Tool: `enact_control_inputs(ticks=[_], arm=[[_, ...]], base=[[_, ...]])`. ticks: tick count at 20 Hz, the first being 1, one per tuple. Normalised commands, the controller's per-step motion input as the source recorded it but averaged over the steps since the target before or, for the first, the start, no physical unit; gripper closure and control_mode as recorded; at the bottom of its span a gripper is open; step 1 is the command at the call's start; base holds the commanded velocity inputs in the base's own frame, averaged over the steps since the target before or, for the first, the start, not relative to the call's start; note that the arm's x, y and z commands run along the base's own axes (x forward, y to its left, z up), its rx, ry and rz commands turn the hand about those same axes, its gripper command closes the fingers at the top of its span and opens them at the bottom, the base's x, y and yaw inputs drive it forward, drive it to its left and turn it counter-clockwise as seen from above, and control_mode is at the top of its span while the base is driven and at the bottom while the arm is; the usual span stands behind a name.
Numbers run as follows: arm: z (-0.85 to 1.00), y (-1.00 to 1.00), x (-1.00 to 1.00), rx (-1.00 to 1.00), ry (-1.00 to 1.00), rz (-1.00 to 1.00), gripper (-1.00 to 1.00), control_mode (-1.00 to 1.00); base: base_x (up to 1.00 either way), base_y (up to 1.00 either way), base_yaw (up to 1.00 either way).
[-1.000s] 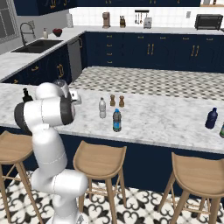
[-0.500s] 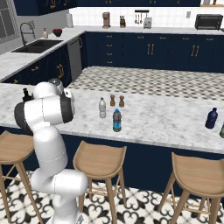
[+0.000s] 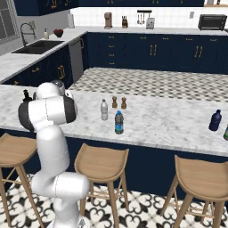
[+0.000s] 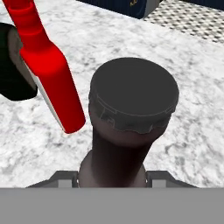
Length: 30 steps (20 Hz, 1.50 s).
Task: Move the plastic bottles in the middle to the plastics group, and the glass bottles in the middle to the glass group.
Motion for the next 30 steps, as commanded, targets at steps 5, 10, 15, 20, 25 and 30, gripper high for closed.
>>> enact_control_inputs(ticks=[5,10,15,20,25,30], arm=[[0.0,0.23,0.02,0.0,0.0,0.01,1.0,-1.0],[0.0,0.11,0.07,0.0,0.0,0.01,1.0,-1.0],[-0.09,0.0,0.0,0.0,0.0,0.0,1.0,-1.0],[-0.24,0.0,0.0,0.0,0.0,0.0,1.0,-1.0],[0.0,0.0,0.0,0.0,0.0,0.0,1.0,-1.0],[-0.22,0.0,0.0,0.0,-0.01,0.0,1.0,-1.0]], base=[[0.0,0.0,0.0],[0.0,0.0,0.0],[0.0,0.0,0.0],[0.0,0.0,0.0],[0.0,0.0,0.0],[0.0,0.0,0.0]])
